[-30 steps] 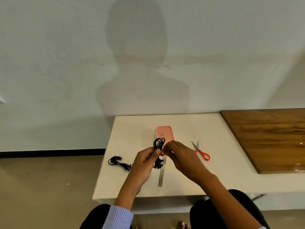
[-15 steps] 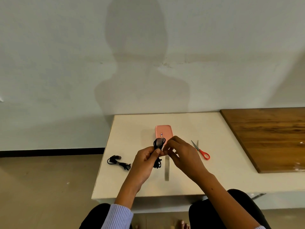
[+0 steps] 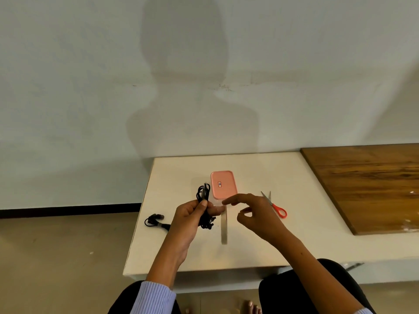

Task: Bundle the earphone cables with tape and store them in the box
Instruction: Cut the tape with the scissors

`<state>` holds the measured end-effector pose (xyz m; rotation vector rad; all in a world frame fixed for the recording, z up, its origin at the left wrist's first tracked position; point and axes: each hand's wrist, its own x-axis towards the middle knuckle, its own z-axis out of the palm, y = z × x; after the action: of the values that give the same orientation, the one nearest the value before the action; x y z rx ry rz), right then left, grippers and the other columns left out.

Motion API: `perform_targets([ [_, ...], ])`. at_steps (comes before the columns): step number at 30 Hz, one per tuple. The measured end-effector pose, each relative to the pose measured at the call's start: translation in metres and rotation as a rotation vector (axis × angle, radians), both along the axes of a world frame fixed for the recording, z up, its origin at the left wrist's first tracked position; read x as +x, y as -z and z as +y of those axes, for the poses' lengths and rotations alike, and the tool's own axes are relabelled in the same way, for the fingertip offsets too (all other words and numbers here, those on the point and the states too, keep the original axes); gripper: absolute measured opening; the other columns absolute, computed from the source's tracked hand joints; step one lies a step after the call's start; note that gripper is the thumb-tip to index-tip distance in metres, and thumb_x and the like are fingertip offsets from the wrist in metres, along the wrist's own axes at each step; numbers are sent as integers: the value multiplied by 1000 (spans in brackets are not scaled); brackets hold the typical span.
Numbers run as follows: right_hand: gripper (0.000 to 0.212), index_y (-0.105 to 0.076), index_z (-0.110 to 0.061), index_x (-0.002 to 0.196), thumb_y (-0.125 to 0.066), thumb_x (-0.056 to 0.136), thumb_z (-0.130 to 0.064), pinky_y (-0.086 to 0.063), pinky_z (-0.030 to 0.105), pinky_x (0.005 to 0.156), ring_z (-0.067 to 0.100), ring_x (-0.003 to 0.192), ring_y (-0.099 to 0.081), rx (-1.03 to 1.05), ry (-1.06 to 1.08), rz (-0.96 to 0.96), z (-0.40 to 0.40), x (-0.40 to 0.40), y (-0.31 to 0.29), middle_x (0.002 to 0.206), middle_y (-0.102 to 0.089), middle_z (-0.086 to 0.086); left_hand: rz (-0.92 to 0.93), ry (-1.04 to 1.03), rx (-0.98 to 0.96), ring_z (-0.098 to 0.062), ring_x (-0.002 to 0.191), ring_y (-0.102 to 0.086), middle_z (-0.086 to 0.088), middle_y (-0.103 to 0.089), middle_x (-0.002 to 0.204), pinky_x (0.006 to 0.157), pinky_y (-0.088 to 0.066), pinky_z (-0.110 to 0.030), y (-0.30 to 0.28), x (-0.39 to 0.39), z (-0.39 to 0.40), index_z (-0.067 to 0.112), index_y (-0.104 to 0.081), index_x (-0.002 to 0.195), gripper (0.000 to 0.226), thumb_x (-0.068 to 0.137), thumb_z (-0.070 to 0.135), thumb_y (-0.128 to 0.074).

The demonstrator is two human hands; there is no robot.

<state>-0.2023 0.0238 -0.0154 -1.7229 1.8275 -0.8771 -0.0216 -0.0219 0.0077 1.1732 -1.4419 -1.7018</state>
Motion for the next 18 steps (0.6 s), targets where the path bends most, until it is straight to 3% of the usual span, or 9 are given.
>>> perform_targets([
  [4, 27, -69, -30, 104, -74, 79, -21, -53, 22, 85, 6, 101, -59, -6, 10, 32, -6, 2, 10, 111, -67, -11, -4, -8, 38, -11, 92, -70, -4, -76, 88, 84, -47, -27, -2, -2, 2, 11, -64, 89, 28, 99, 23, -41],
  [7, 21, -71, -24, 103, -71, 82, -19, -53, 20, 84, 9, 95, -63, 8, 35, 41, -11, 6, 19, 104, -71, -7, -55, -34, 18, -15, 96, -68, -5, -76, 90, 85, -47, -28, 0, -3, 2, 13, -65, 88, 27, 99, 24, -44],
  [11, 19, -73, -17, 102, -68, 84, -13, -54, 25, 86, 9, 85, -64, 56, 33, 1, -14, 13, 32, 101, -71, -1, -99, -102, -57, -16, 97, -66, -6, -75, 92, 74, -43, -19, 0, -5, 2, 16, -67, 85, 25, 98, 21, -46],
  [15, 24, -70, -14, 109, -65, 86, -12, -52, 24, 89, 8, 84, -60, 210, 63, 12, -15, 10, 45, 109, -68, 2, 8, -131, -57, -19, 90, -71, -8, -76, 87, 83, -48, -26, -6, -4, 3, 15, -68, 79, 30, 98, 18, -45],
  [18, 24, -69, -12, 109, -67, 85, -12, -52, 23, 85, 9, 82, -61, 309, 121, -13, -15, 2, 49, 107, -69, 4, 90, -142, -16, -24, 85, -73, -12, -75, 86, 76, -52, -27, -13, -2, 0, 6, -64, 85, 25, 98, 16, -44],
])
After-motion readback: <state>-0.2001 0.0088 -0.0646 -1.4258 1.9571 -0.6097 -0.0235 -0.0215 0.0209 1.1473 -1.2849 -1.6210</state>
